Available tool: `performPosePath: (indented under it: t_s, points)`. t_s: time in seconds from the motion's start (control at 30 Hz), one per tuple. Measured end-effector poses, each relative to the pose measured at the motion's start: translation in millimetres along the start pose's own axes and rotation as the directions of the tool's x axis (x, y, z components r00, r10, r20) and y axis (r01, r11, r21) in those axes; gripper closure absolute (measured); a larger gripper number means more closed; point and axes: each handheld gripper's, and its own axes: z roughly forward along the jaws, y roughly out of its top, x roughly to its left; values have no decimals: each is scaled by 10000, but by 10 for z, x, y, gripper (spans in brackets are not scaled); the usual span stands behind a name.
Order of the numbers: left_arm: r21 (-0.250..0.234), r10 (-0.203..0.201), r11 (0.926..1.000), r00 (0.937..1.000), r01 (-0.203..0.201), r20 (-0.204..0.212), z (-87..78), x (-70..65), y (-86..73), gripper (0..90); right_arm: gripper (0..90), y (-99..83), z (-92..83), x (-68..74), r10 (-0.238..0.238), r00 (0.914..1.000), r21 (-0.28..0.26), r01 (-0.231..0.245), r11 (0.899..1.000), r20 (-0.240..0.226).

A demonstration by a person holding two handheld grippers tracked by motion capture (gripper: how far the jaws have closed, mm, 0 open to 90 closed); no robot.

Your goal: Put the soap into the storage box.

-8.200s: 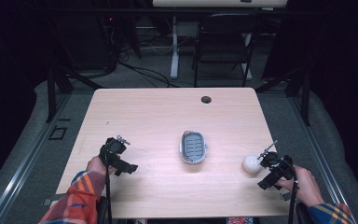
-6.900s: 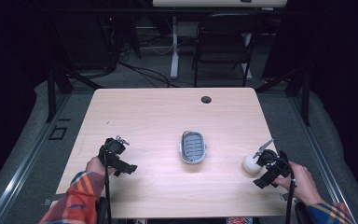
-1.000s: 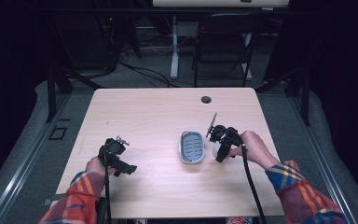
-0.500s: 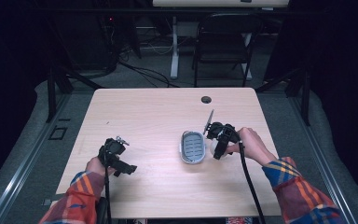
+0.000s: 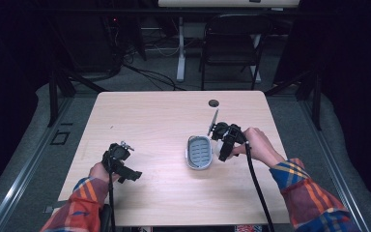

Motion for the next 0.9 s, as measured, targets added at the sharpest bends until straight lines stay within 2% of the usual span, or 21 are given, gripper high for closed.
performPosePath:
  t_s: [0.33,0.9]
  points:
    - [-9,-8,10000,10000,8,61,5,3,6,2,242,82,-93,-10,-96,9999,48,96,9999,112]
    - [2,-11,10000,10000,11,76,11,7,4,2,242,357,-181,19,-419,9990,-94,420,9991,129]
